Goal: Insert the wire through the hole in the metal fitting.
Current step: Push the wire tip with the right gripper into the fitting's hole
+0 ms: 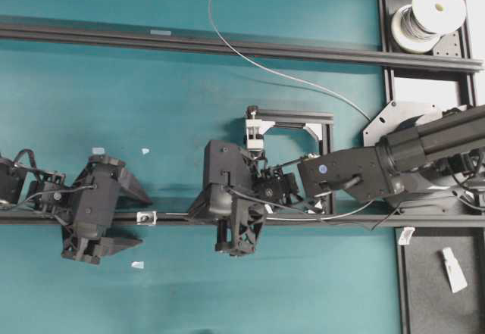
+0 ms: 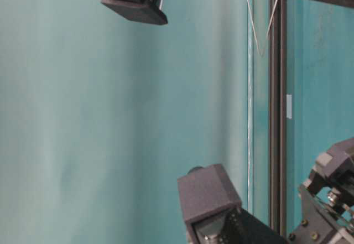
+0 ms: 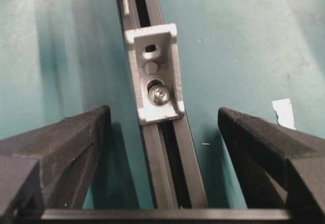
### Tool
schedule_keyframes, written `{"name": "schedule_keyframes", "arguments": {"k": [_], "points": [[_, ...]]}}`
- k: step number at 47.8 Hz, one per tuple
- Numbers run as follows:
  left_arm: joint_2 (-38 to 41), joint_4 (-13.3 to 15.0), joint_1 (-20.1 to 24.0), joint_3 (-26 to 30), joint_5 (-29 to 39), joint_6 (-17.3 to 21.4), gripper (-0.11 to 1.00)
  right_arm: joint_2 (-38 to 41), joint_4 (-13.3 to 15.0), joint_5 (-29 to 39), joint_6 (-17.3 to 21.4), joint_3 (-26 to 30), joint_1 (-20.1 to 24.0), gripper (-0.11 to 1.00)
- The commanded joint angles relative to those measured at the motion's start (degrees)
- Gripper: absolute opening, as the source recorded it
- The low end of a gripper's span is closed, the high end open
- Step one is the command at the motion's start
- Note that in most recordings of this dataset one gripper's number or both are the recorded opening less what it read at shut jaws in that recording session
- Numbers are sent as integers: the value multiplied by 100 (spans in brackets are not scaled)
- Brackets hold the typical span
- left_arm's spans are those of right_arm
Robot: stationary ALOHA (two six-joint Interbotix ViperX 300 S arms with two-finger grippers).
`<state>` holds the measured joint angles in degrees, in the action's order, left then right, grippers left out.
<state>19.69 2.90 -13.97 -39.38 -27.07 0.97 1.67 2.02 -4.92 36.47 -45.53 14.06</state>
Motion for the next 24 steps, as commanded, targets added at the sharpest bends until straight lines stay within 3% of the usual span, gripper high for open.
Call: {"name": "schedule_keyframes", "arguments": {"k": [1,24], "points": [[-193,9,0,35,-44,0,66,-53,9,-44,-9,105,-9,0],[-220,9,0,35,-44,0,66,272,149,-26,-18,483,-9,0]]}}
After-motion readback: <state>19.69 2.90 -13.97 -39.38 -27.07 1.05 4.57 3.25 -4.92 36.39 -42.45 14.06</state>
